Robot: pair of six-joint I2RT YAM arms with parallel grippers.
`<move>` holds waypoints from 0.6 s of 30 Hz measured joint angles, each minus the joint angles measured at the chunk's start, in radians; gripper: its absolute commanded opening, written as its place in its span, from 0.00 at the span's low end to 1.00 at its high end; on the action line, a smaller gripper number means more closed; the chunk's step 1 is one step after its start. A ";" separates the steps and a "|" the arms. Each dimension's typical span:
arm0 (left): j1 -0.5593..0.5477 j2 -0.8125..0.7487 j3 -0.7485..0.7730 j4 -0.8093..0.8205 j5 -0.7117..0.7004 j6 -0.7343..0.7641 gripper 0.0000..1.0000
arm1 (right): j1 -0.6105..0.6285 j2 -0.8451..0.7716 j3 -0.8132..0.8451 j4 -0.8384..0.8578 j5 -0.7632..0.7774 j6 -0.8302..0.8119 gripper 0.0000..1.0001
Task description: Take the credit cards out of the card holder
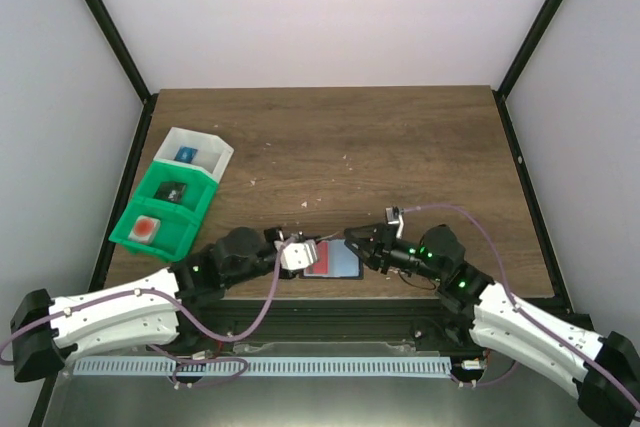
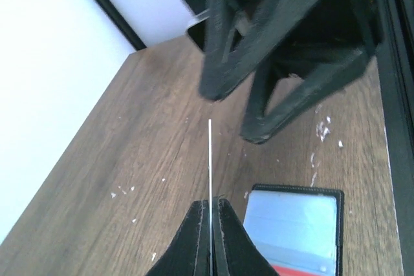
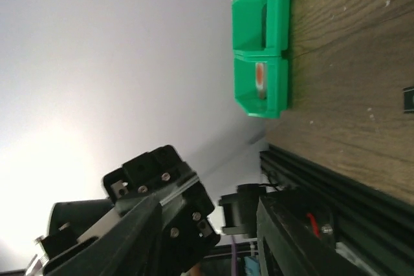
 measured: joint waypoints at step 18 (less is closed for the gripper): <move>0.520 -0.113 -0.021 0.052 -0.014 -0.718 0.00 | 0.000 -0.149 0.001 -0.173 0.055 -0.158 1.00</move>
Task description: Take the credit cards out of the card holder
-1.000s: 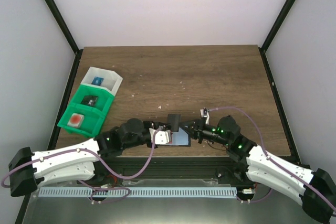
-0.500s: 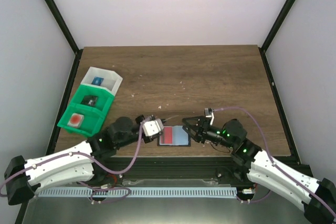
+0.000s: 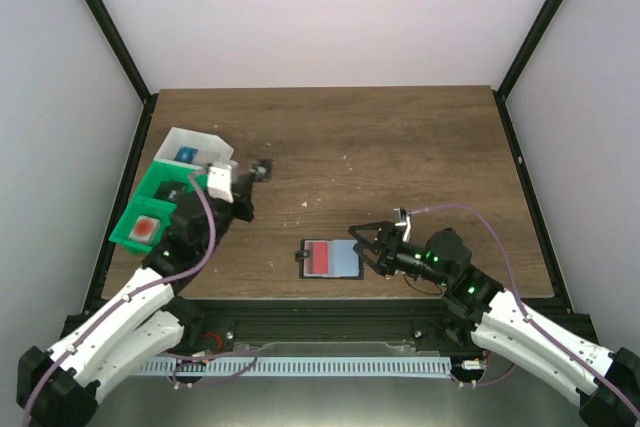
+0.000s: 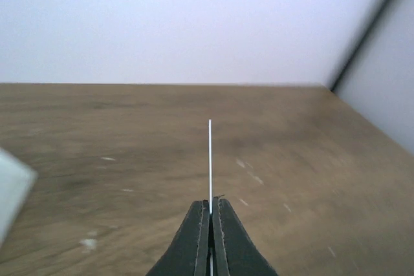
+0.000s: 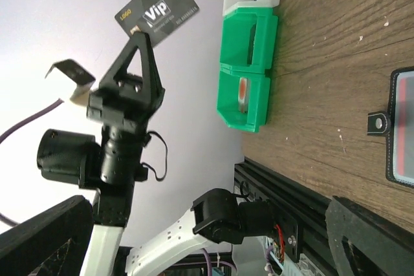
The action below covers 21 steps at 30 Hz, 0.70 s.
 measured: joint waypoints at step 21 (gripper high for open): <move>0.667 0.217 0.212 -0.424 -0.200 -0.854 0.00 | 0.000 0.009 -0.002 0.026 -0.060 -0.036 1.00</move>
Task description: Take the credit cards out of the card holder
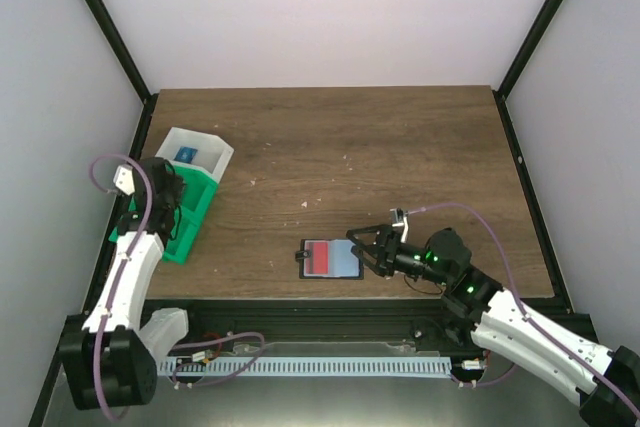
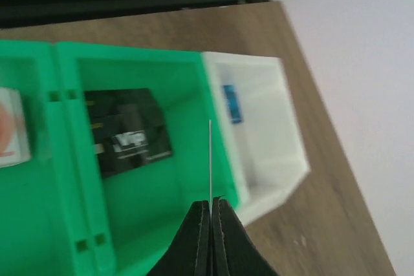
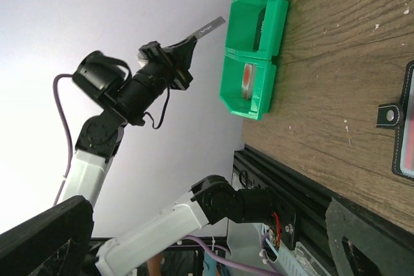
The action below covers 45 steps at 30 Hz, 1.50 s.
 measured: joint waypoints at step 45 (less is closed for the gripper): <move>0.101 0.463 0.043 0.208 -0.092 -0.021 0.04 | -0.007 0.092 0.106 -0.091 0.005 -0.224 1.00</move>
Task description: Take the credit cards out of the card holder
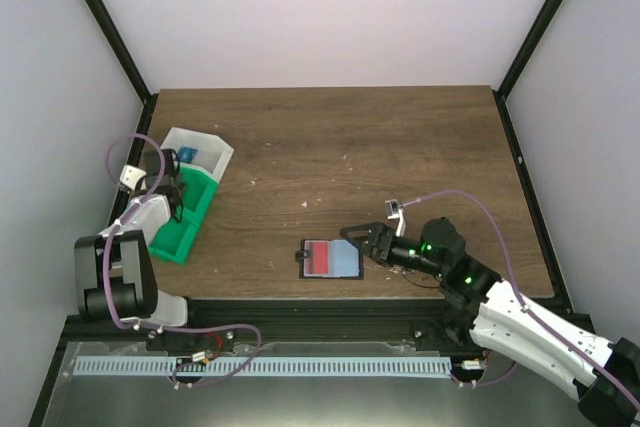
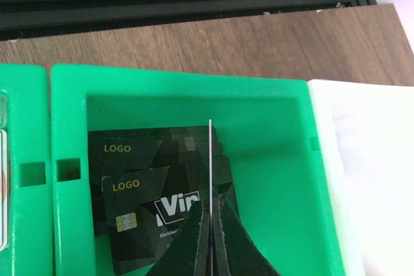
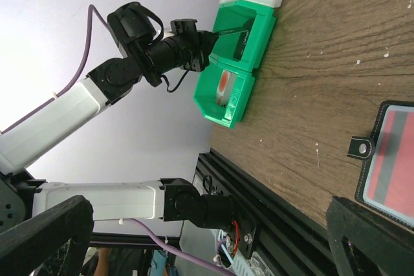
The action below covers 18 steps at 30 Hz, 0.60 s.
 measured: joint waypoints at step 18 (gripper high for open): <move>0.001 0.039 0.069 -0.121 0.026 0.017 0.27 | -0.006 0.027 0.012 -0.006 -0.005 -0.026 1.00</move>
